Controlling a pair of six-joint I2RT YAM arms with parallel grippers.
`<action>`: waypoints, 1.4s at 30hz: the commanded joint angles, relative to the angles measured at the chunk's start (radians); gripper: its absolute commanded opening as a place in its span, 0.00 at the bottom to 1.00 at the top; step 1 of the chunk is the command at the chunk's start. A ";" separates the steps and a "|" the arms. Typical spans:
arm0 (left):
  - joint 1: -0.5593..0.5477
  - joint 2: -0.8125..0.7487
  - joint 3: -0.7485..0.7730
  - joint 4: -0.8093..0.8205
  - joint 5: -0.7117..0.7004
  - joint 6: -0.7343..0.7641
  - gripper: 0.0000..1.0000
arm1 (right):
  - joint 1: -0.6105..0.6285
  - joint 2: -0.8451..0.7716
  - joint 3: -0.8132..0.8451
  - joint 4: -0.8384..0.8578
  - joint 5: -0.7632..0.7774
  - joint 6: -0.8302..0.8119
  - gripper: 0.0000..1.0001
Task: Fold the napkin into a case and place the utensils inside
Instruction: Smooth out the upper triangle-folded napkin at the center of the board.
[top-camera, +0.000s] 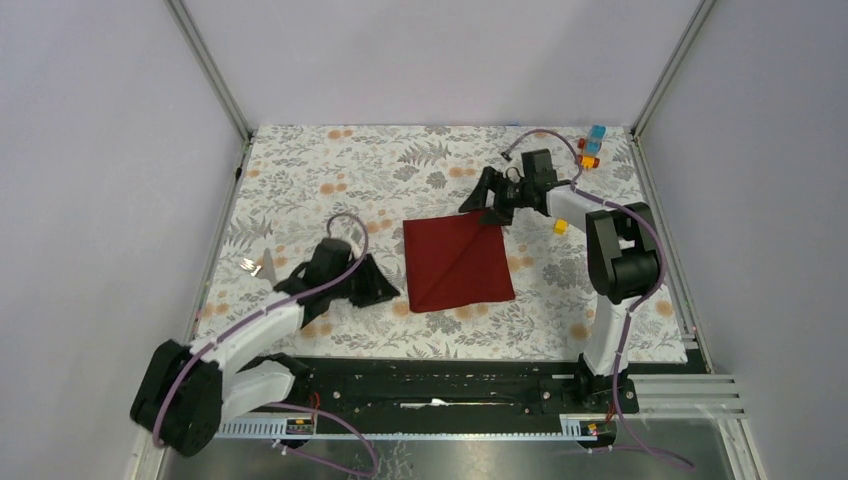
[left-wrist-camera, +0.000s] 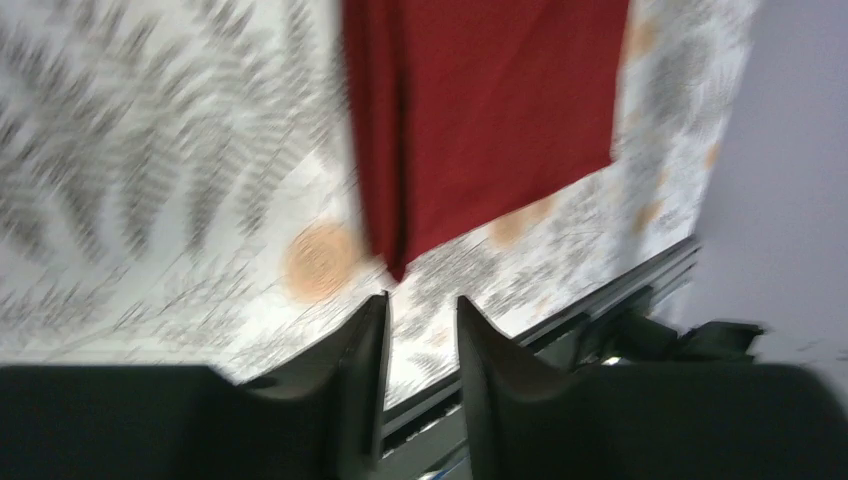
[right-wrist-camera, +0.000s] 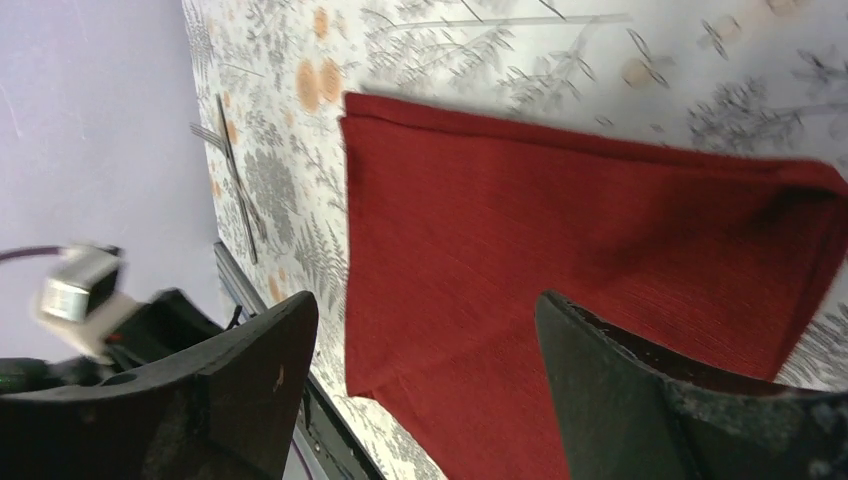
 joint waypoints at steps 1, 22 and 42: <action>0.013 0.189 0.267 0.082 0.018 0.062 0.29 | -0.027 0.008 -0.071 0.182 -0.112 0.023 0.87; 0.165 1.008 0.633 0.413 0.115 0.028 0.00 | -0.119 0.257 -0.068 0.528 -0.217 0.218 0.85; 0.185 0.981 0.477 0.535 0.150 -0.014 0.00 | 0.237 -0.125 -0.341 0.669 -0.085 0.411 0.85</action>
